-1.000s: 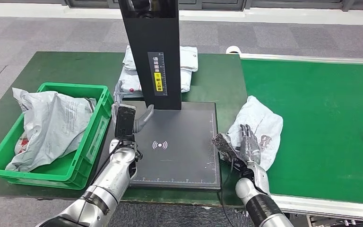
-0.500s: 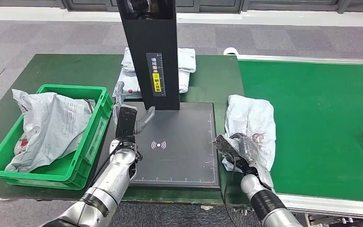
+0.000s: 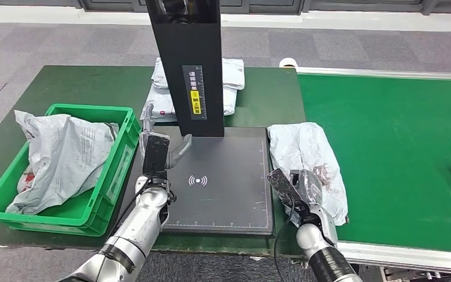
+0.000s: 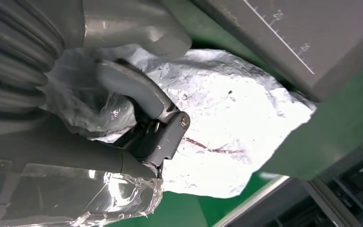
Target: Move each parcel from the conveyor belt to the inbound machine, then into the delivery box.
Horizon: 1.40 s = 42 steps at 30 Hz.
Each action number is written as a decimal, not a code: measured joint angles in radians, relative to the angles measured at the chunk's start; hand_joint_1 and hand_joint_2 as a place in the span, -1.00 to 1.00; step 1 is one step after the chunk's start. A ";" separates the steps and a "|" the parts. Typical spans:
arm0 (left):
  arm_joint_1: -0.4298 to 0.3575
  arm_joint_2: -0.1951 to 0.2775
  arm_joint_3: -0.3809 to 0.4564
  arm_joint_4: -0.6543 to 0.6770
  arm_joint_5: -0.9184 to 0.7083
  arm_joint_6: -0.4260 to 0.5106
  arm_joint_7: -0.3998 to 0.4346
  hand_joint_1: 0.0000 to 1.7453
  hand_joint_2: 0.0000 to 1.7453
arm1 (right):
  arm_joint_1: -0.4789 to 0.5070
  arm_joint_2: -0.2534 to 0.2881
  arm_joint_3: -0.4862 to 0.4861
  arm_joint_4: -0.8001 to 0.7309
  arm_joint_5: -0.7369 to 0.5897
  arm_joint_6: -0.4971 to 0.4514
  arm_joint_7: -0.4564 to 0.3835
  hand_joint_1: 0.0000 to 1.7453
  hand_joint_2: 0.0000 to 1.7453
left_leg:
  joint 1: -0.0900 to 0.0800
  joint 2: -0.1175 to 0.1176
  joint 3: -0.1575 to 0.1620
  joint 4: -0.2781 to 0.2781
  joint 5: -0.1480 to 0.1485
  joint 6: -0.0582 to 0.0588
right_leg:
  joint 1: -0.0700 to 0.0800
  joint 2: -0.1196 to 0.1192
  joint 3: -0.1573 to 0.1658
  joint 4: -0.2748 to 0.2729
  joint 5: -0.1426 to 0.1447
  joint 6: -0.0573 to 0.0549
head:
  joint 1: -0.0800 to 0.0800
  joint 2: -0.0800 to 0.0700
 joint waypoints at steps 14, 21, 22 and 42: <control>0.002 -0.001 0.000 -0.005 0.000 0.003 -0.007 -1.00 1.00 | 0.032 0.012 0.005 -0.105 -0.045 -0.068 -0.119 1.00 1.00 | 0.000 0.000 -0.001 0.000 0.000 0.000 | 0.000 0.000 -0.001 0.000 0.000 0.000 | 0.000 0.000; -0.006 -0.010 0.000 0.002 0.006 0.003 -0.034 -1.00 1.00 | 0.007 0.053 0.119 -0.222 -0.071 -0.063 -0.147 -0.50 1.00 | 0.000 0.000 -0.001 0.000 0.000 0.000 | 0.000 0.000 -0.001 0.000 0.000 0.000 | 0.000 0.000; -0.009 -0.012 0.000 0.005 0.010 0.003 -0.038 -1.00 1.00 | -0.003 0.060 0.144 -0.225 -0.059 -0.072 -0.129 -1.00 1.00 | 0.000 0.000 -0.001 0.000 0.000 0.000 | 0.000 0.000 -0.001 0.000 0.000 0.000 | 0.000 0.000; -0.017 0.002 0.001 0.021 0.050 0.013 -0.042 -1.00 1.00 | 0.005 -0.017 0.007 -0.157 0.115 -0.257 0.073 -1.00 -1.00 | 0.000 -0.004 -0.003 0.000 0.001 0.000 | 0.000 -0.004 -0.002 0.000 0.000 0.000 | 0.000 0.000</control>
